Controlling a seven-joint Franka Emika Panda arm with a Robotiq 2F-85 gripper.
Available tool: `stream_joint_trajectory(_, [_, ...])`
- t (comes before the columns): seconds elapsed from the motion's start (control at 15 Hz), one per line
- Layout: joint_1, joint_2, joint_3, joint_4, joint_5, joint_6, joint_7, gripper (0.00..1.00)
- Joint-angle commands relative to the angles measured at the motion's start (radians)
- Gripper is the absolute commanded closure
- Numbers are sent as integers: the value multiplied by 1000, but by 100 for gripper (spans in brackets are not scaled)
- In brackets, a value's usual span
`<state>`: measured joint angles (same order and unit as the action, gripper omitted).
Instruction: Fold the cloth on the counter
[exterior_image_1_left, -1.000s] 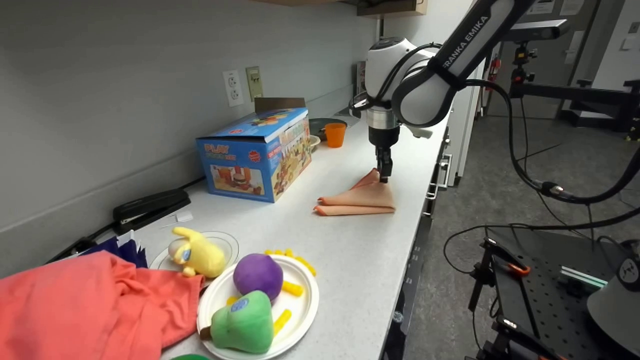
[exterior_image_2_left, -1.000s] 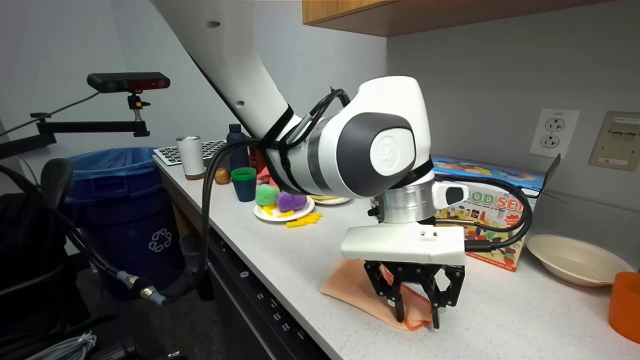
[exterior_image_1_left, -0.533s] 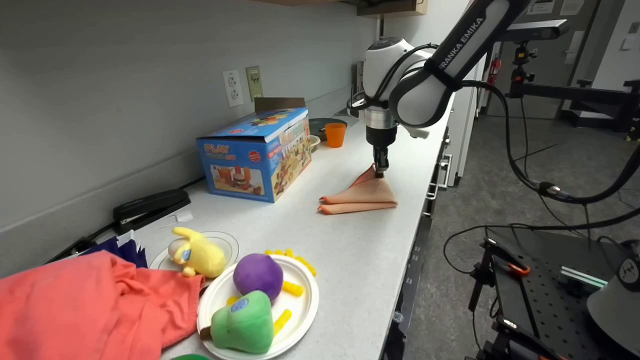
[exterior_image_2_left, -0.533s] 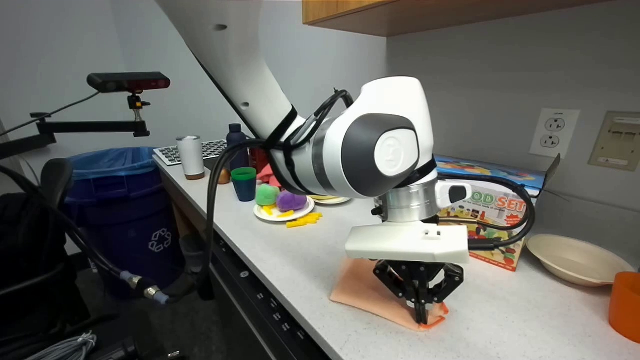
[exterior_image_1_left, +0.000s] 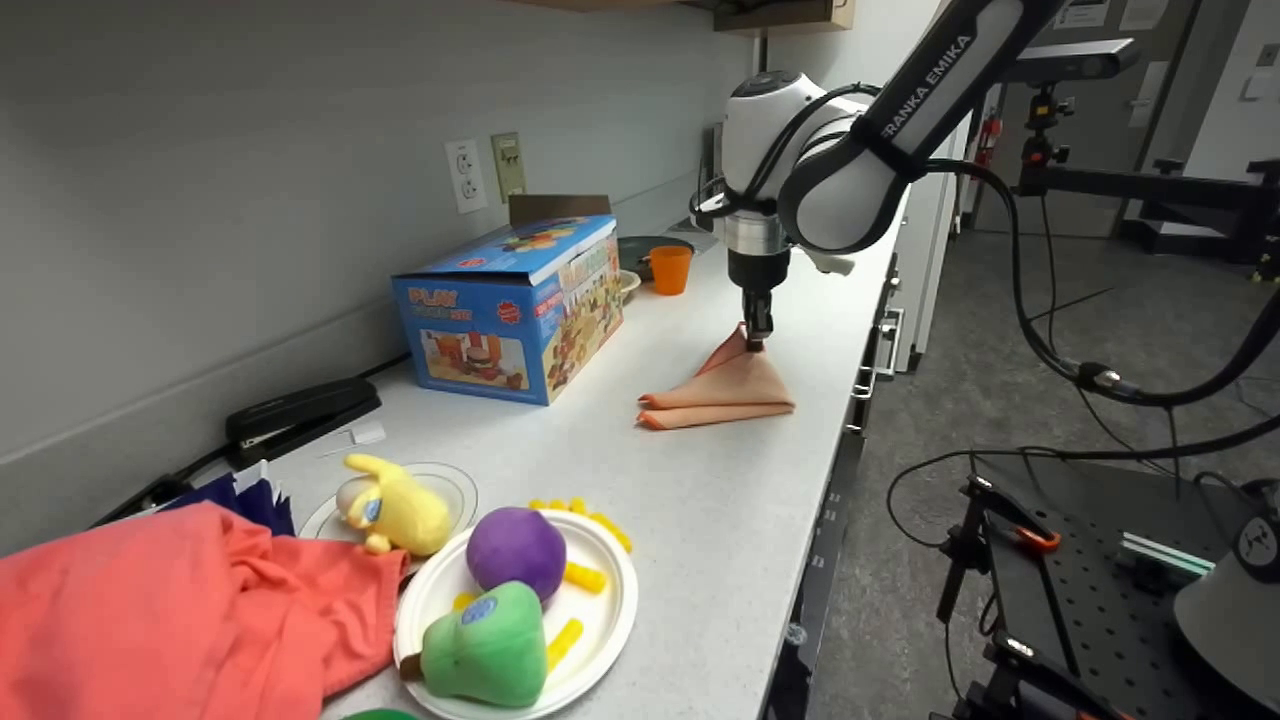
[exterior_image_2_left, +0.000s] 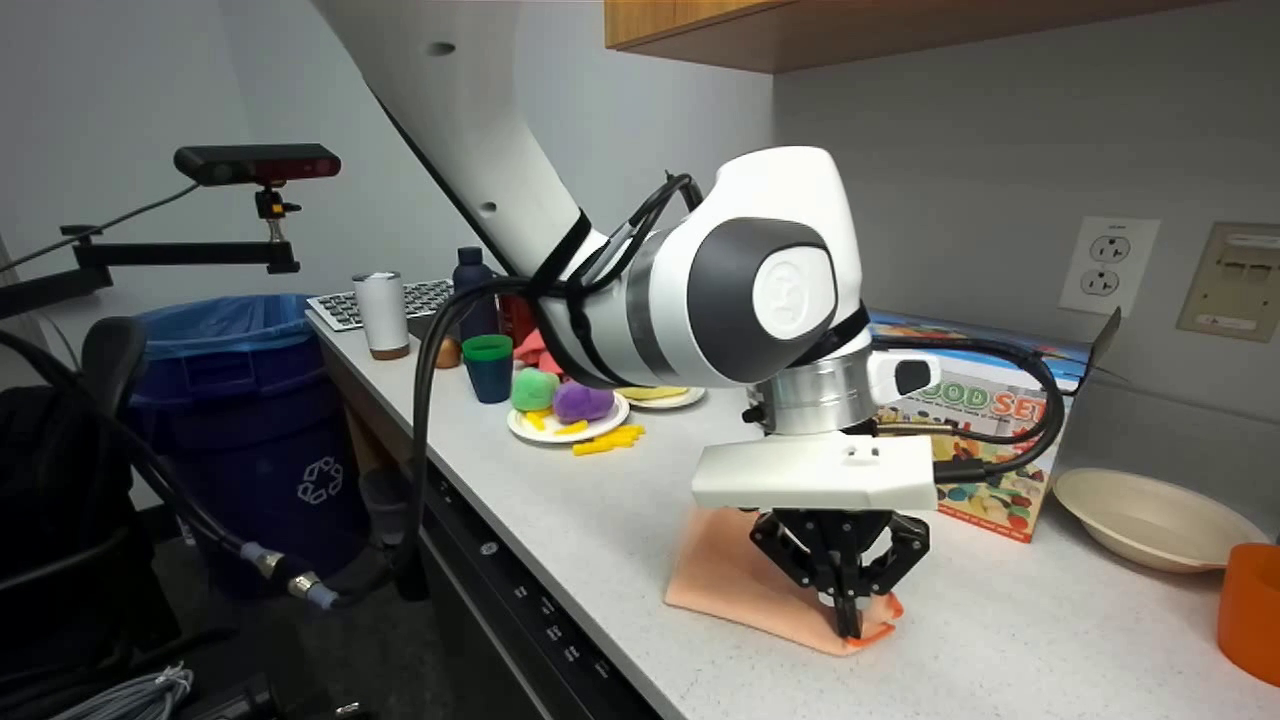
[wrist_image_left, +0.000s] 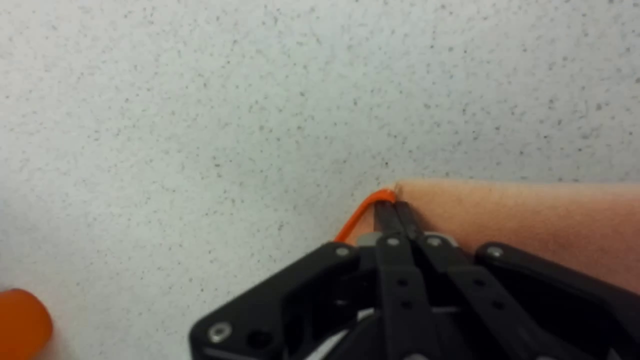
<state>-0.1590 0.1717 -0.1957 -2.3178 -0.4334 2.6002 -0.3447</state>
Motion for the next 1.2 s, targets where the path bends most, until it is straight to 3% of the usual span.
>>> stream_joint_trajectory(0.0, [56,-46,-8,18,-190,-48,135,100])
stream_joint_trajectory(0.13, [80,-74,14,25,-276,-82,189,100])
stream_joint_trajectory(0.27, [98,-101,52,27,-282,-136,193,100])
stream_joint_trajectory(0.67, [126,-153,159,46,-73,-232,30,100])
stream_joint_trajectory(0.93, [140,-141,194,67,93,-243,-105,100])
stream_joint_trajectory(1.13, [147,-137,213,87,148,-261,-164,100])
